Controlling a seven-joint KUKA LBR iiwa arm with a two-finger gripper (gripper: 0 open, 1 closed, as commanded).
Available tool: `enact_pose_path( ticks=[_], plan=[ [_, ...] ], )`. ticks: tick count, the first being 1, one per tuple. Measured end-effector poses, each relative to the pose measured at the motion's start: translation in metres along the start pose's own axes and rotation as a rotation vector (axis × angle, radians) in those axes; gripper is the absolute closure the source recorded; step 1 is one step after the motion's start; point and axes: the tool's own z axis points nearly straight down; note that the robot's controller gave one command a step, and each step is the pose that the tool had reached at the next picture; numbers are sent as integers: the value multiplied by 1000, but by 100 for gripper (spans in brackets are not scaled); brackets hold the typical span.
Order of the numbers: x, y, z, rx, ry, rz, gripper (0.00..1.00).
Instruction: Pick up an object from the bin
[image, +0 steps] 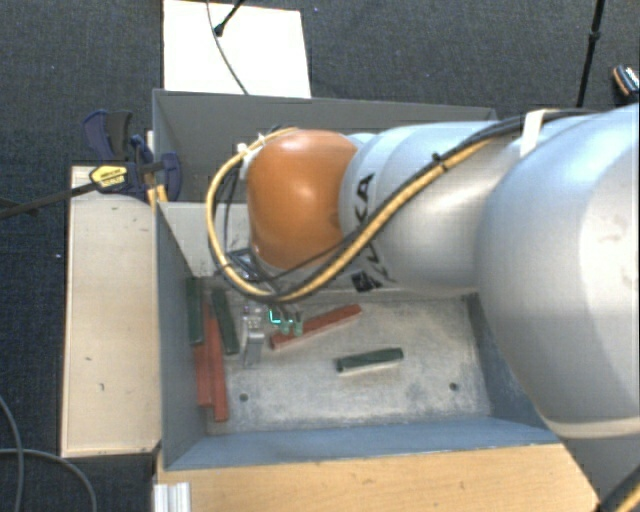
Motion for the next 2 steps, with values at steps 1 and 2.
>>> enact_pose_path(
  ticks=[1, 2],
  plan=[
    [10, -77, 86, 4, 1, 66, 0],
    [7, -72, 81, -2, -7, 67, 100]
  ],
)
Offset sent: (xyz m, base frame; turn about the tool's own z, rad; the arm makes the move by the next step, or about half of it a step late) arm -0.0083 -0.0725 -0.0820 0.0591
